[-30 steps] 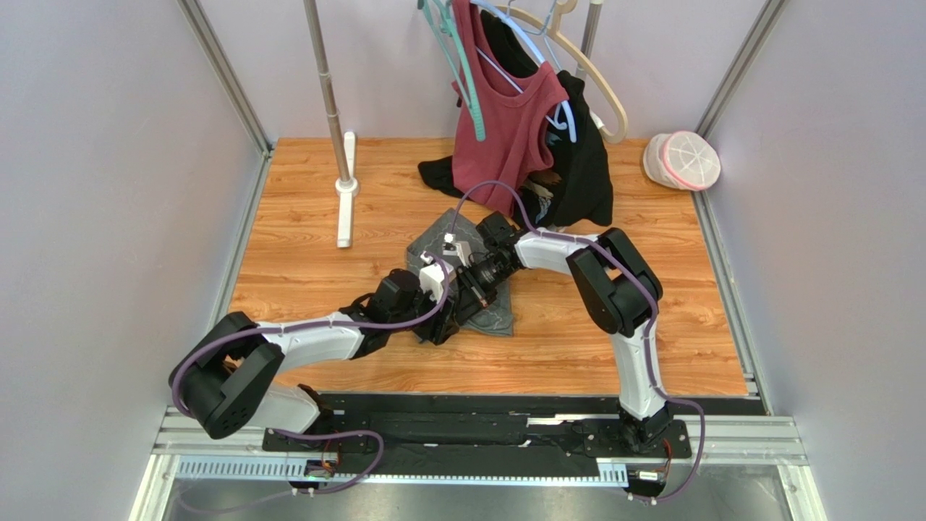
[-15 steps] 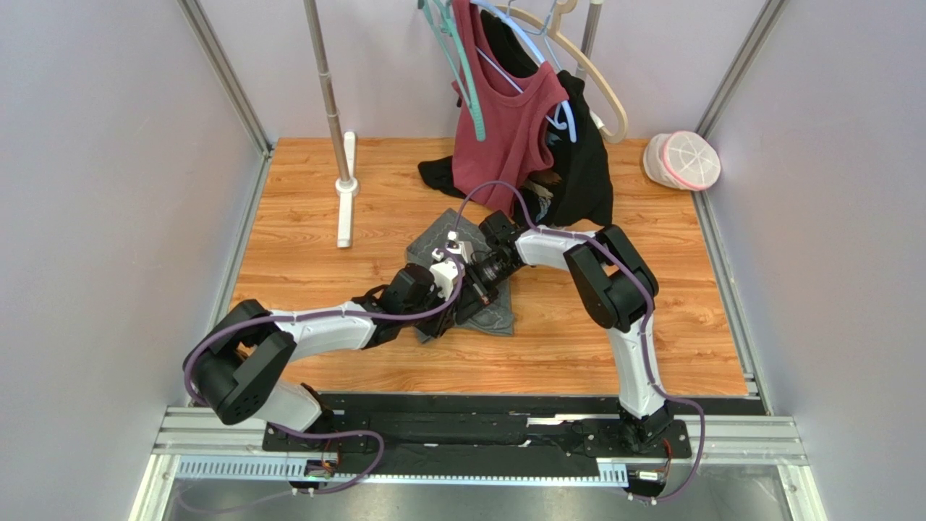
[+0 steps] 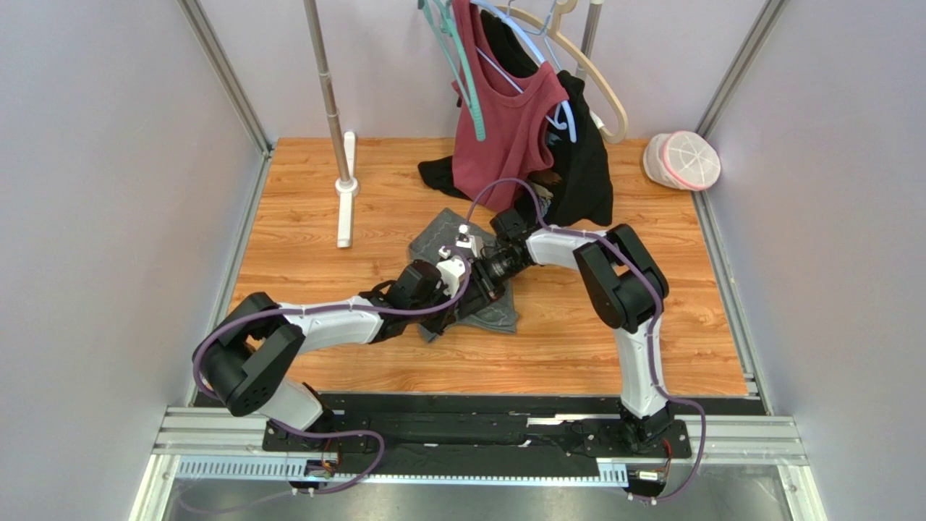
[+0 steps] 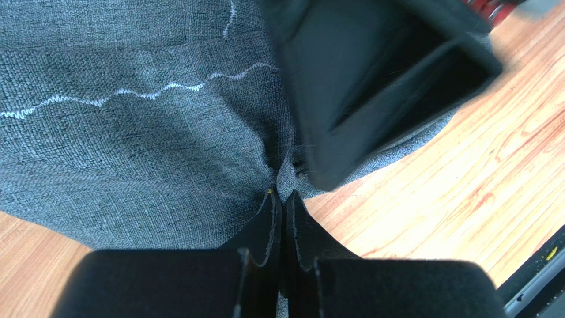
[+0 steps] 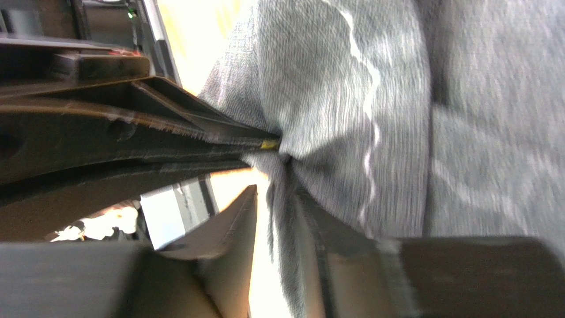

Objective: Fold the napkin, place the utensils inside, and roll it up
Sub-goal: Roll the napkin with the utensil

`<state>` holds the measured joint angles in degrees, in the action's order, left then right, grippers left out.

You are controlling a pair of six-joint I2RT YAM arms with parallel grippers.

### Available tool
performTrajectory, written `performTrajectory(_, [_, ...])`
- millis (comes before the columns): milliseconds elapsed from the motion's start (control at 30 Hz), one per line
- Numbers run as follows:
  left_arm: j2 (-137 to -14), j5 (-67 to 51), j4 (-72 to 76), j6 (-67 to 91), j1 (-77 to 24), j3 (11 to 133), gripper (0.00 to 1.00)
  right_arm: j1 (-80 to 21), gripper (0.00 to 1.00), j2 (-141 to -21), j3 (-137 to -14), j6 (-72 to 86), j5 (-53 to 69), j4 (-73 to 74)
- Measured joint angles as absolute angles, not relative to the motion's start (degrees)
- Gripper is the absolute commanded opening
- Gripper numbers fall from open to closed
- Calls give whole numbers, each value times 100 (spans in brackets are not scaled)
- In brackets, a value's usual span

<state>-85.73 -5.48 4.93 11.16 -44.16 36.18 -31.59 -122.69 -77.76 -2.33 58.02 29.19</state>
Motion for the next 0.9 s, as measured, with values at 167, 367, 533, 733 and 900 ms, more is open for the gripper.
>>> performTrajectory(167, [-8573, -613, 475, 1120, -4416, 3623, 0, -2808, 55, -11445, -6897, 185, 5732, 2327])
performTrajectory(367, [-8595, -851, 141, 1149, -4410, 3765, 0, -2320, 57, -9985, -5673, 633, 5251, 1343])
performTrajectory(533, [-8698, -1219, -145, 1249, -4292, 3940, 0, -2475, 59, -8801, -4600, 773, 4510, 585])
performTrajectory(733, [-8842, -1772, -460, 1420, -3990, 4117, 0, -3721, 61, -7644, -3758, 336, 2943, 169])
performTrajectory(900, [-8851, -2139, -661, 1533, -3730, 4123, 0, -4442, 61, -7450, -3559, -176, 1828, -130])
